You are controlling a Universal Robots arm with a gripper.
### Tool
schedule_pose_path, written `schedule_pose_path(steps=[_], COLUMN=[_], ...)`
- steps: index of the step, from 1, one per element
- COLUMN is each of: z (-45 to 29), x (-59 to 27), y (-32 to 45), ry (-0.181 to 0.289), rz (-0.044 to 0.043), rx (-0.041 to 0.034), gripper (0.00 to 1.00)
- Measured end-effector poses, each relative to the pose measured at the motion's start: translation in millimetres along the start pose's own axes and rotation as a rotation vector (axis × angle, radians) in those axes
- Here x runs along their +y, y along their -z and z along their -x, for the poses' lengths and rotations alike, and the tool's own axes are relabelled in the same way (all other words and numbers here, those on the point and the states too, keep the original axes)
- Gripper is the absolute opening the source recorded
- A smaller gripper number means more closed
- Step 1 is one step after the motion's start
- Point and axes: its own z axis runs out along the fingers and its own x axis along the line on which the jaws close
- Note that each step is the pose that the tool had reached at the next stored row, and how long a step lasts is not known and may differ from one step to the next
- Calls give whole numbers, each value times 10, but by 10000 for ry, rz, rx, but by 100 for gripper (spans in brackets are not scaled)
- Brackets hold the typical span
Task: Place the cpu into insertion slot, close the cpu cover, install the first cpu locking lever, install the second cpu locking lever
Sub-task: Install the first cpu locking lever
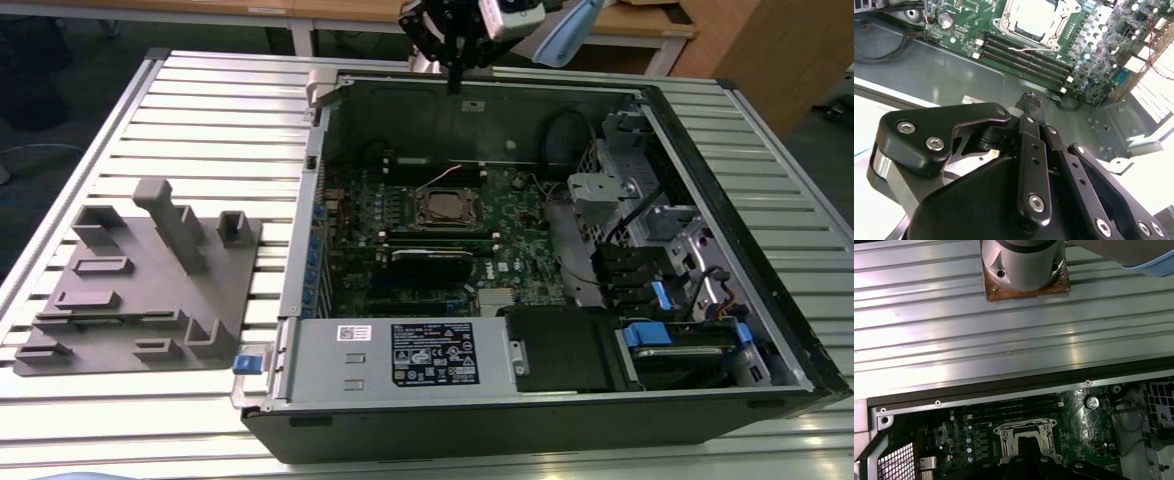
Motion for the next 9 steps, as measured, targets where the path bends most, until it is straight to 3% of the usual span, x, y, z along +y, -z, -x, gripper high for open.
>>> schedule_pose_path(steps=[6, 9], z=[-2, -2], x=[-14, -15], y=[-105, -114], ry=[0, 0], rz=[-6, -9], rx=[-2, -1], gripper=[11, 11])
